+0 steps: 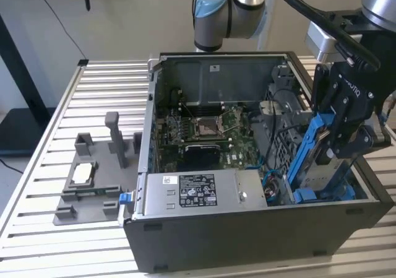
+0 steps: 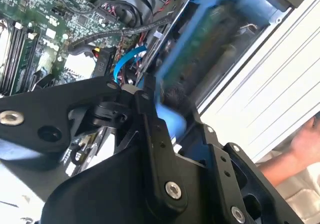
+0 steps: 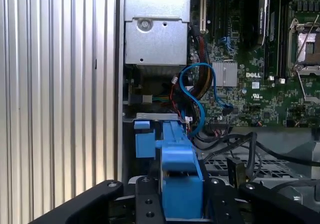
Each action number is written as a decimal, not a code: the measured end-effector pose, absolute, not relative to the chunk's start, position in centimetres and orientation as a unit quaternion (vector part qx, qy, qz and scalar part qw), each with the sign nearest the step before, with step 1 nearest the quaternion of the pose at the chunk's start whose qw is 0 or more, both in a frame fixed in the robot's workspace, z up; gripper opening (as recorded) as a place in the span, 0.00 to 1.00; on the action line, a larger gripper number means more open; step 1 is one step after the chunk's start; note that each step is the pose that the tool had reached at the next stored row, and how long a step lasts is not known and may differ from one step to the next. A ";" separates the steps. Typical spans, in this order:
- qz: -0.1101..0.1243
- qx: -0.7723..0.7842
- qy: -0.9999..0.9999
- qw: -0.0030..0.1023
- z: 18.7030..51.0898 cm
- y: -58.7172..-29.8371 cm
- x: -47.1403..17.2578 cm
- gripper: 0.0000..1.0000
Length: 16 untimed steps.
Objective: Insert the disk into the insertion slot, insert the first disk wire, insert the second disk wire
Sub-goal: 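Insert the disk into the insertion slot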
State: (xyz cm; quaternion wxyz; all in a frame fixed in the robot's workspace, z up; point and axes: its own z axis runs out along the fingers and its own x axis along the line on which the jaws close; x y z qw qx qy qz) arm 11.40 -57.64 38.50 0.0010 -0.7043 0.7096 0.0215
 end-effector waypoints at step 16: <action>0.021 -0.704 0.710 0.003 39.9 -55.3 11.3 0.47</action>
